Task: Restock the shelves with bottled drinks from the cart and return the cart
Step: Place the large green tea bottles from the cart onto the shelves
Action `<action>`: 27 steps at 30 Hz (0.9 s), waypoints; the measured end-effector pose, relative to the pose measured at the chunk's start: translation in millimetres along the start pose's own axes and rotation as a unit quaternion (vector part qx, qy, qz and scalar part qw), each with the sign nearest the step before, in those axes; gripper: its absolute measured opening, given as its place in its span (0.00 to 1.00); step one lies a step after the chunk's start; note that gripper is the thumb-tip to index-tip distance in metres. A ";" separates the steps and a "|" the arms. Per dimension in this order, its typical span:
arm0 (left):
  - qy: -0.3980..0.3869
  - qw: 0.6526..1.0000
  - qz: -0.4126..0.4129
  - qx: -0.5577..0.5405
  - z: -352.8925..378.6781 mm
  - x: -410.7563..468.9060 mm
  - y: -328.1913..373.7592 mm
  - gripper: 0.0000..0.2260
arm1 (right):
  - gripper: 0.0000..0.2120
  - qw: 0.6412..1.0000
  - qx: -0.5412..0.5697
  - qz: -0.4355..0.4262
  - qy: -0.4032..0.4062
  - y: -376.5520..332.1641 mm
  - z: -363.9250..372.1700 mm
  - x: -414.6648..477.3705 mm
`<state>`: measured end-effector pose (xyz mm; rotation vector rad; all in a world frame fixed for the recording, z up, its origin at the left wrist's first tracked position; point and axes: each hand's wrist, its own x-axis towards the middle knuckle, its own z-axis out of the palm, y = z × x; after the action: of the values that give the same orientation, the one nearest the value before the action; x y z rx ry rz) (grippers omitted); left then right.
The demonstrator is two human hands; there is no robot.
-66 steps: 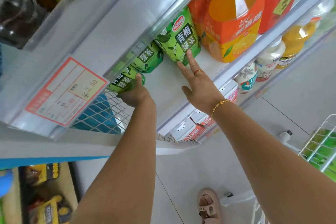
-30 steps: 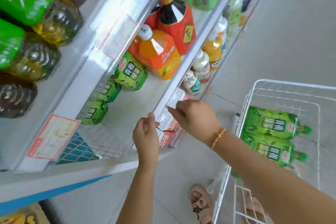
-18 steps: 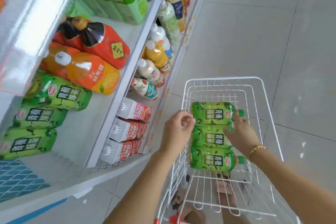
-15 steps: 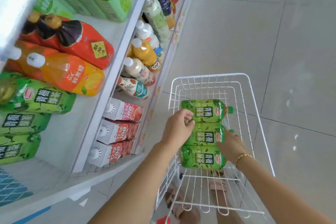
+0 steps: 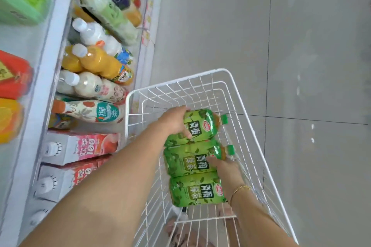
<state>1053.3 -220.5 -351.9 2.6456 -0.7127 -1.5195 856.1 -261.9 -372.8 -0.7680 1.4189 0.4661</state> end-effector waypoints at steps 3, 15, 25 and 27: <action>-0.037 0.999 -0.005 0.010 -8.2 12.5 1.0 0.43 | 0.26 1.000 -0.012 -0.010 -0.011 -1.9 -4.1 9.4; 0.014 0.992 -0.025 0.120 -7.0 0.0 7.9 0.48 | 0.40 0.998 -0.050 -0.046 -0.014 0.2 11.9 1.5; 0.239 0.970 0.001 0.039 -1.7 -58.6 -19.8 0.36 | 0.36 0.996 -0.035 -0.083 0.006 3.3 42.0 -17.6; 0.259 0.966 0.009 0.003 -8.0 -80.7 -21.8 0.36 | 0.41 0.997 -0.015 -0.071 0.016 3.7 51.9 -21.0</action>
<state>1033.8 -171.3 -286.7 2.8343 -0.6856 -0.7515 887.2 -219.1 -354.2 -0.8979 1.3785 0.3667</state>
